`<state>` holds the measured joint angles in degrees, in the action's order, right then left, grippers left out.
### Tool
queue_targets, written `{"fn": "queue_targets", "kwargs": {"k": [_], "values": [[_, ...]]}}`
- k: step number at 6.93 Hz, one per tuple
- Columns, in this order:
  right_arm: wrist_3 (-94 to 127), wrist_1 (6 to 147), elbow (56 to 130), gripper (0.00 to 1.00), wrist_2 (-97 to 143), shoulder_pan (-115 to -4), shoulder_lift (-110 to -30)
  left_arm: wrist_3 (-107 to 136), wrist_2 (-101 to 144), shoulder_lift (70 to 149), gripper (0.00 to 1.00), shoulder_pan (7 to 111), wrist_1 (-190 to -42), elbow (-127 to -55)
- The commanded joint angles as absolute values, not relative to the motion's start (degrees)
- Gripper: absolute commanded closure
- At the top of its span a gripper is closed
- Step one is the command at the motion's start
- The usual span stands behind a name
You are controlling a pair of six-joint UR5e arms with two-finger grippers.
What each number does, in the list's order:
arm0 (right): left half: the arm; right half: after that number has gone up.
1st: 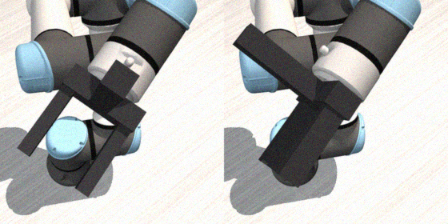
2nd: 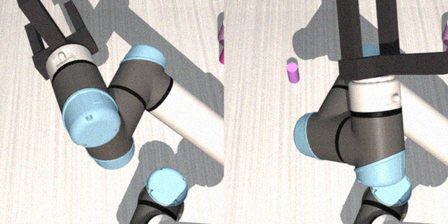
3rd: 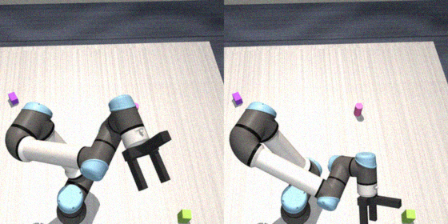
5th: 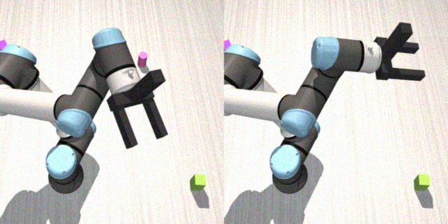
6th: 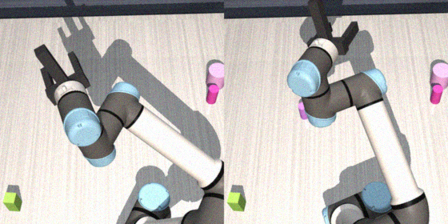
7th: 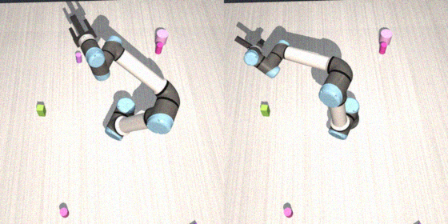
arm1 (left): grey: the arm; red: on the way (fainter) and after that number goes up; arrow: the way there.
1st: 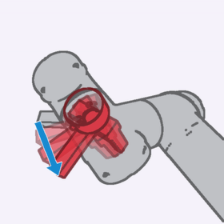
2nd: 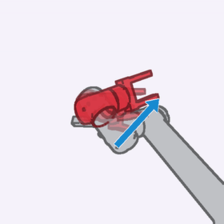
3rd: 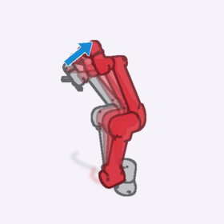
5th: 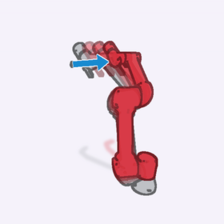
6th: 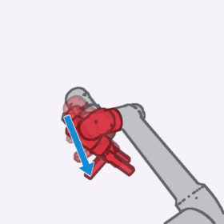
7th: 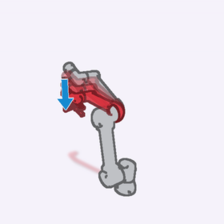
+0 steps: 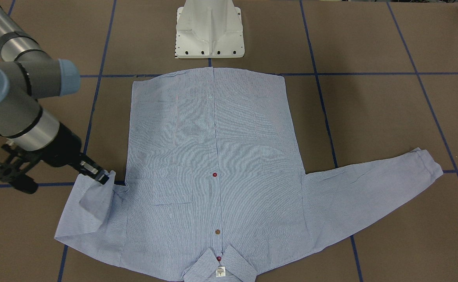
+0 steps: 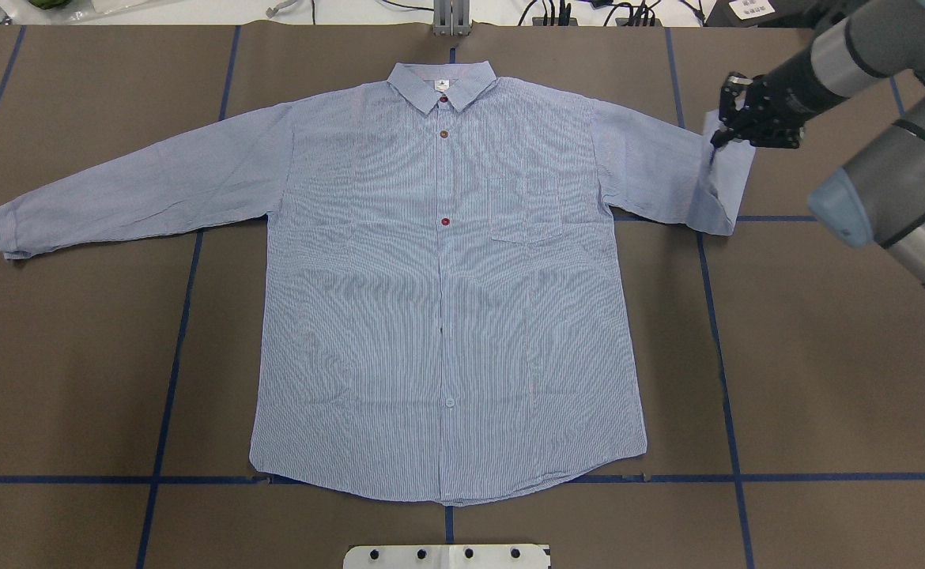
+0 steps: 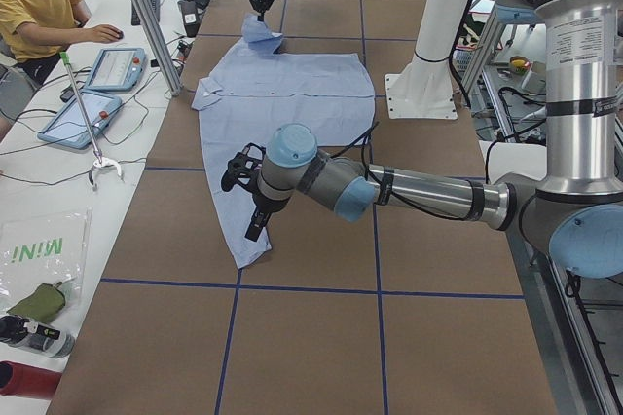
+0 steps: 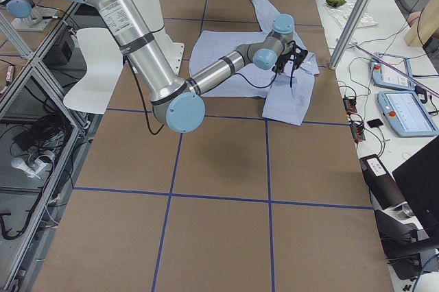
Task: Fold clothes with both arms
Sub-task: 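Carry the grasped sleeve across the shirt body toward the collar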
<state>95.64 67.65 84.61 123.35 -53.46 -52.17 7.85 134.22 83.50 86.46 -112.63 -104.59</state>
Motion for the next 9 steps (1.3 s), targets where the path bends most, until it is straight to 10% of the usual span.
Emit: {"fn": "queue_targets", "kwargs": {"k": [1,7,8,9], "values": [[102.3,67.4,73.0,1.0,111.2,-44.5,-36.4,7.8,134.2,83.5,0.0,86.3,-112.6,-104.6],[107.5,65.4,63.1,1.0,99.8,-35.4,-25.7,8.0,133.9,83.8,0.0,85.3,-112.7,-103.9],[108.8,65.6,62.6,0.01,98.6,-34.9,-25.4,9.0,133.9,84.7,0.0,84.1,-112.9,-102.8],[111.5,65.6,62.1,0.0,96.3,-33.8,-25.1,11.0,134.0,88.4,0.0,82.5,-114.2,-99.0]]}}
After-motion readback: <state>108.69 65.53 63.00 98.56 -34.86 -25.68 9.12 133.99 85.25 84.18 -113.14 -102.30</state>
